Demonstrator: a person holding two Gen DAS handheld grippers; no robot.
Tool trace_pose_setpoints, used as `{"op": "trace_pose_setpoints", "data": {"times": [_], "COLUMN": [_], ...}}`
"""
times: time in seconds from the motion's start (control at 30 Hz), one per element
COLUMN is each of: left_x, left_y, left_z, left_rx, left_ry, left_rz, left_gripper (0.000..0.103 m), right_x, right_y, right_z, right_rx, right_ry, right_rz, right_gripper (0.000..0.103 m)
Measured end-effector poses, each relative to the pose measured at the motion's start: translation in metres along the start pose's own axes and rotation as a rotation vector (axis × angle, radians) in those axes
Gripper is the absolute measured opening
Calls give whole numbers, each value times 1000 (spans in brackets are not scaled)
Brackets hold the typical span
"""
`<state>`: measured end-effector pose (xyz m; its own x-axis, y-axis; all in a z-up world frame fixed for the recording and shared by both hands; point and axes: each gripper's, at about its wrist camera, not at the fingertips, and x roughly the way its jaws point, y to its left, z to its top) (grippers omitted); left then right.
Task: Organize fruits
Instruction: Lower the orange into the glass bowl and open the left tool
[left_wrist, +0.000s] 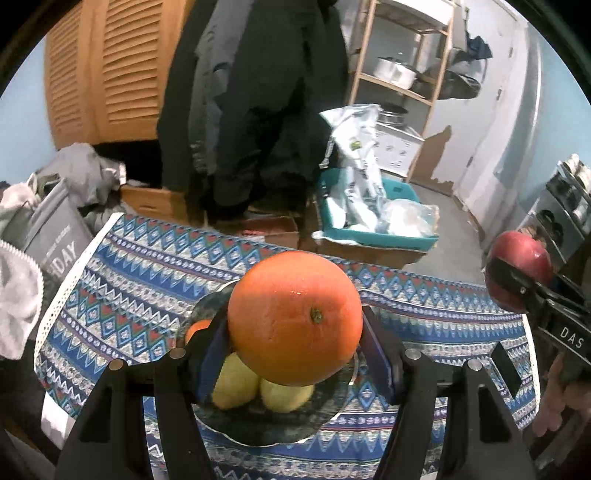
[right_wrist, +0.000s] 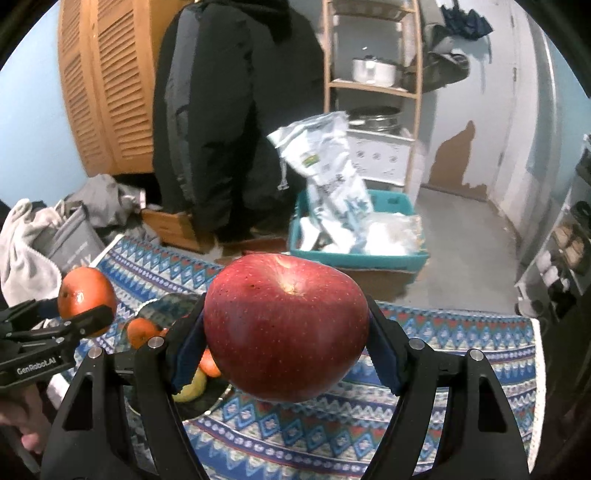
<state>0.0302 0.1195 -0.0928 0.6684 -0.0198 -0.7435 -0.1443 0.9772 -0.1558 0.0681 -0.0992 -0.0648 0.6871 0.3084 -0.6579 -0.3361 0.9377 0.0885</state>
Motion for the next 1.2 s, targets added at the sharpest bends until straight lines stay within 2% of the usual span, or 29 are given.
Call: {"op": "trace_pose_setpoints", "data": {"times": [0.3, 0.43, 0.77, 1.2], "left_x": [29, 49, 95, 123], "left_y": [37, 47, 52, 47], "left_z": [-9, -18, -35, -45], "left_rx": [-40, -51, -59, -65], "left_ry": [59, 109, 211, 287], "left_rz": [27, 38, 55, 39], "left_gripper": [68, 68, 68, 69], "right_x": [44, 64, 105, 126], "right_y": [30, 43, 57, 55], "right_z": [-7, -14, -39, -51], "right_rx": [-7, -23, -43, -43], "right_ry": [80, 119, 216, 271], "right_rz": [71, 91, 114, 125], "right_gripper": [77, 77, 77, 77]}}
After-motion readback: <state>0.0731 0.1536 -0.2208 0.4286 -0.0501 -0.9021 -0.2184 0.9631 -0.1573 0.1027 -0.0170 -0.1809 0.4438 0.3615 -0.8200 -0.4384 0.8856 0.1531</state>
